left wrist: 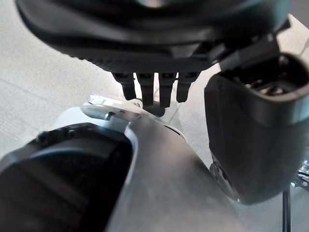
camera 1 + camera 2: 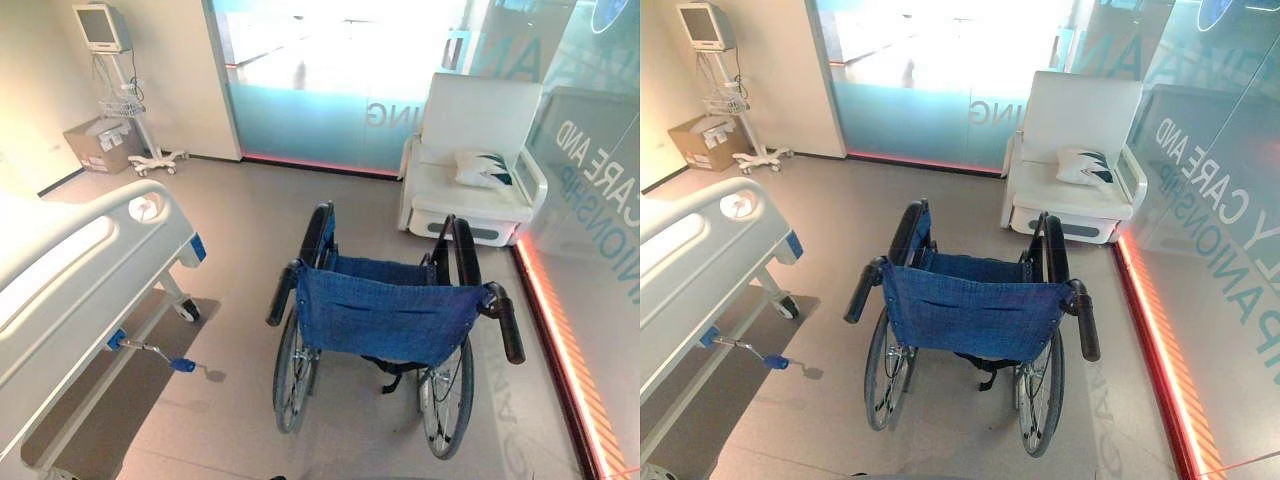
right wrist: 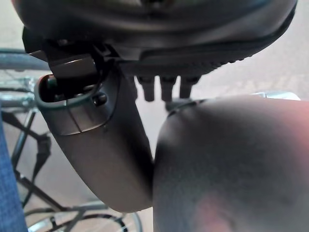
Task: Push the wheelchair next to the bed
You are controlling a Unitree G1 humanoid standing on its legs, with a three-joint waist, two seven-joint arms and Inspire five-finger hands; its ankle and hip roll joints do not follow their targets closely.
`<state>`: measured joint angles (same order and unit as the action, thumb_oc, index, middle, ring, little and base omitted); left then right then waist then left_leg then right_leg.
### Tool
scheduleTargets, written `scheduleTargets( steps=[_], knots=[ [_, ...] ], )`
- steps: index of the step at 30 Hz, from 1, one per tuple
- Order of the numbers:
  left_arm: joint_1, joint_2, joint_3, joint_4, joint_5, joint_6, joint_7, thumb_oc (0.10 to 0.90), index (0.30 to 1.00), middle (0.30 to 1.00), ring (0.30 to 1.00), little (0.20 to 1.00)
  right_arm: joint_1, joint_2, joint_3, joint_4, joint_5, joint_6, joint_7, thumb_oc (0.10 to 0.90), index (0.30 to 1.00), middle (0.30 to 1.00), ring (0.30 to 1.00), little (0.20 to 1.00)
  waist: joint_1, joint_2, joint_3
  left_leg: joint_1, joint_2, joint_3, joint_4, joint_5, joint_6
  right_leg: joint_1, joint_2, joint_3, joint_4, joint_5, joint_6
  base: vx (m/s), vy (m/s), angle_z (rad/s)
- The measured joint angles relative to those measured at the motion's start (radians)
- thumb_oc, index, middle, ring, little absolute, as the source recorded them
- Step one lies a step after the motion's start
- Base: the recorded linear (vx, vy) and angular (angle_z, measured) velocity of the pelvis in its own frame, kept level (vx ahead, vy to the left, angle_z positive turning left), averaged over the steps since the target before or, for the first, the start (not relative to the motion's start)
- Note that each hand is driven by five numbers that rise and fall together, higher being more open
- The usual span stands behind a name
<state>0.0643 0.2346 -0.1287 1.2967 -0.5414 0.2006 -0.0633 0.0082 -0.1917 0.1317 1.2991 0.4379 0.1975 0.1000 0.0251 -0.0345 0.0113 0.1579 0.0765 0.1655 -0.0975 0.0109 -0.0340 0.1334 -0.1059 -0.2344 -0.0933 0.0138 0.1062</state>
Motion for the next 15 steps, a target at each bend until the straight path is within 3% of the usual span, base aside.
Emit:
scheduleTargets(
  steps=[15],
  knots=[
    [0.009, 0.002, 0.0, 0.002, 0.001, -0.011, 0.004, 0.8, 0.9, 0.9, 0.9, 0.9, 0.001, 0.004, 0.001, 0.003, 0.0, 0.003, 0.0, 0.8, 0.9, 0.9, 0.9, 0.9, 0.004, -0.007, -0.003, 0.002, 0.0, 0.0, 0.0, 0.0, 0.0, 0.0, 0.0, 0.0, 0.0, 0.0, 0.0, 0.0, 0.001, 0.0]
  ],
)
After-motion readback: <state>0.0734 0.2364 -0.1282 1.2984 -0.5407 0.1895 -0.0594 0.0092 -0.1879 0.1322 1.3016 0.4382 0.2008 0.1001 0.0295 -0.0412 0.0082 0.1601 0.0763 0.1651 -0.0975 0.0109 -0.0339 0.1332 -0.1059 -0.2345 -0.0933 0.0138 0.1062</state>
